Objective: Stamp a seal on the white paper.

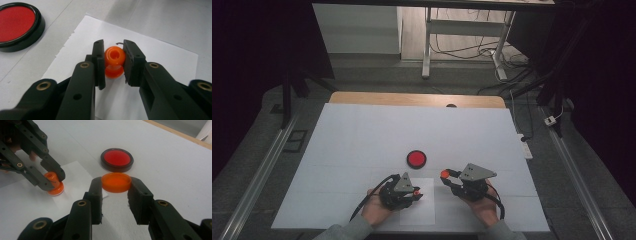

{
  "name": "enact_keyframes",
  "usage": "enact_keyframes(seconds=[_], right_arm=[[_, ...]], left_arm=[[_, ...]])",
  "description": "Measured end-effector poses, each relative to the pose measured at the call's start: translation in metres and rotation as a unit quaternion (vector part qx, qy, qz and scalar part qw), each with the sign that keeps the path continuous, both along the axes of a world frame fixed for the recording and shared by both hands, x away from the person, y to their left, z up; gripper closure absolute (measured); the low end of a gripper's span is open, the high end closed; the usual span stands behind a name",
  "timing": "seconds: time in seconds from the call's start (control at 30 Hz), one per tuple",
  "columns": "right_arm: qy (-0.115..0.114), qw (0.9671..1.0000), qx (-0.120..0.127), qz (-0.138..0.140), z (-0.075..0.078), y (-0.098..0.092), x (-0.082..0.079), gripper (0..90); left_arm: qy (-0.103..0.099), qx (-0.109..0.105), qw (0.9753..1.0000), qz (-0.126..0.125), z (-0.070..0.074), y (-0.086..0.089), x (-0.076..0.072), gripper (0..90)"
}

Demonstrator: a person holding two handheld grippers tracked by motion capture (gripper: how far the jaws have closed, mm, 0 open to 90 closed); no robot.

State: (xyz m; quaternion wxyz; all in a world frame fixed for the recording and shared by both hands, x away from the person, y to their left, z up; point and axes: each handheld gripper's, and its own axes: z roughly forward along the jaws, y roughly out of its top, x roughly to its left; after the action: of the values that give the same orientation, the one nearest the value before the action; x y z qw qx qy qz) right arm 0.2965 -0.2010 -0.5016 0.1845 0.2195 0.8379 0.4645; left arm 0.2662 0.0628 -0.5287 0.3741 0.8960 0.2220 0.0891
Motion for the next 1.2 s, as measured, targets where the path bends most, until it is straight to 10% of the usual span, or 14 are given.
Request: enact_keyframes(seconds=[0.37,0.67,1.2], right_arm=[[0.001,1.0000,0.000,0.002,0.000,0.001,0.000,64.3],[0.001,1.0000,0.000,-0.002,0.000,-0.001,0.001,64.3],[0.000,1.0000,0.006,-0.003,0.001,-0.003,0.000,64.3]], left_arm=[[-0.001,-0.025,0.9997,-0.005,0.003,0.007,0.003,72.0],[0.005,-0.091,0.9958,0.005,0.018,0.020,0.005,72.1],[0.015,-0.142,0.9897,0.013,0.038,0.038,0.009,72.1]])
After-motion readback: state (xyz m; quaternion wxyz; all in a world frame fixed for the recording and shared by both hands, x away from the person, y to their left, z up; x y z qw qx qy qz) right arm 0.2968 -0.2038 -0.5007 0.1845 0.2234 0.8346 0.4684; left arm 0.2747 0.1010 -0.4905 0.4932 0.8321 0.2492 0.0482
